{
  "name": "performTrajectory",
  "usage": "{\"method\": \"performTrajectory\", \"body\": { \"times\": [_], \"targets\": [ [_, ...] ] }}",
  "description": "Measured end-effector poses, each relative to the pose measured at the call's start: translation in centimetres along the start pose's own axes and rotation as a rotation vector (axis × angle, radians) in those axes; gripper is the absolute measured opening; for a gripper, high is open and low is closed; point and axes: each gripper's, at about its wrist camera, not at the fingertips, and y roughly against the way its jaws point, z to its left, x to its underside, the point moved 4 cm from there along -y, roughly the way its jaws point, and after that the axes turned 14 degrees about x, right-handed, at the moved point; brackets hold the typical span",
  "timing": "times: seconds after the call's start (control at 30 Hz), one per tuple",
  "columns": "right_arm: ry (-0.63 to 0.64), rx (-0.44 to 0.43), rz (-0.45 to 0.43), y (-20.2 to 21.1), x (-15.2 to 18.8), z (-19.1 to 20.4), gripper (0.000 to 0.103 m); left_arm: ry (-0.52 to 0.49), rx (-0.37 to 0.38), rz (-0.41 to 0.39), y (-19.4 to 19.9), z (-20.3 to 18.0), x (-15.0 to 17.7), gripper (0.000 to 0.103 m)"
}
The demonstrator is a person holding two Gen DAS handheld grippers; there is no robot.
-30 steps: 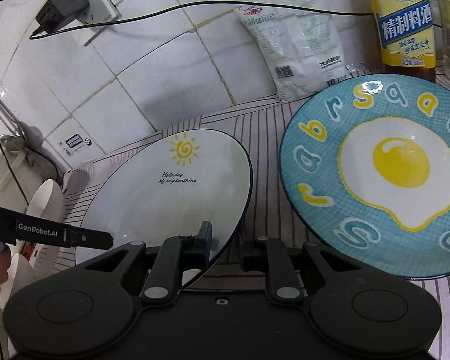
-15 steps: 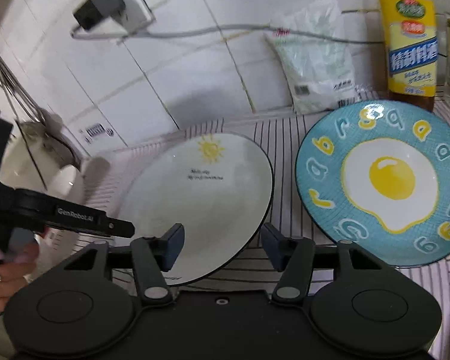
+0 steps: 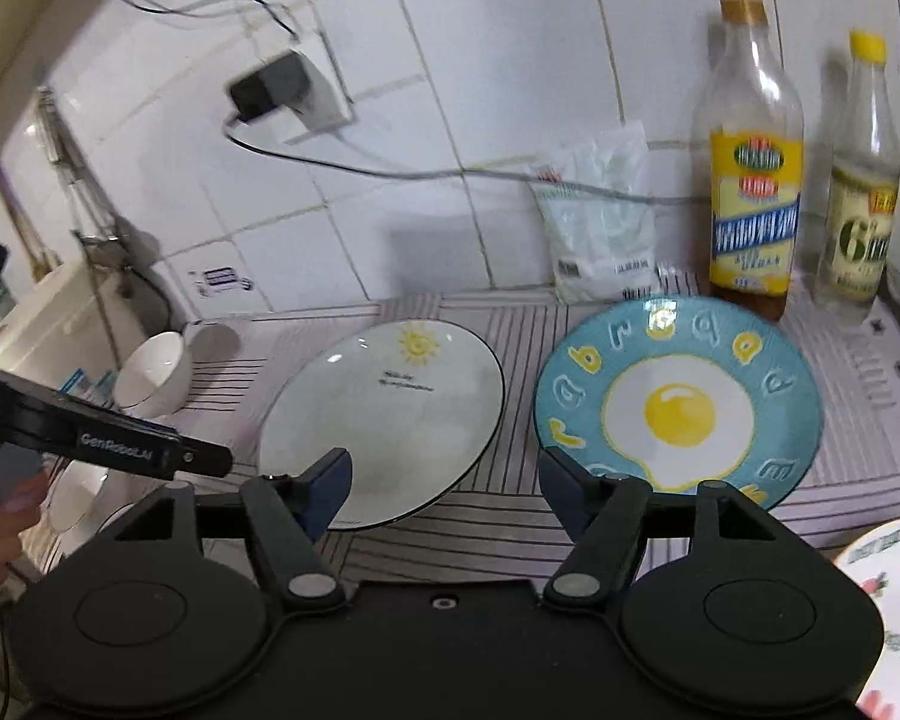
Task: Organize plates and bowls
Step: 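Move both grippers to the blue fried-egg plate rim and close them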
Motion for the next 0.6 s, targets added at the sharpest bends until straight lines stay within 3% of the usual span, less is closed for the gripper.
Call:
{"method": "performTrajectory", "body": {
  "times": [0.1,0.2,0.3,0.5,0.6],
  "targets": [
    [0.049,0.019,-0.031,2.4,-0.1,0.0,0.077,-0.023,0.001,-0.020,1.5,-1.4,0.5,0.060],
    [0.079,0.022,-0.061,4.4,0.0,-0.3,0.091,-0.052,0.005,-0.027,2.5,-2.9,1.1,0.065],
    [0.115,0.032,-0.081,6.0,0.3,-0.7,0.091,-0.101,-0.035,-0.034,2.9,-4.4,1.8,0.067],
    [0.173,0.056,-0.108,8.6,1.2,-1.7,0.092,-0.141,-0.015,-0.014,3.0,-7.4,2.9,0.071],
    [0.209,0.083,-0.135,9.5,1.6,-2.2,0.094,-0.154,0.008,-0.007,3.1,-9.0,3.2,0.079]
  ]
}}
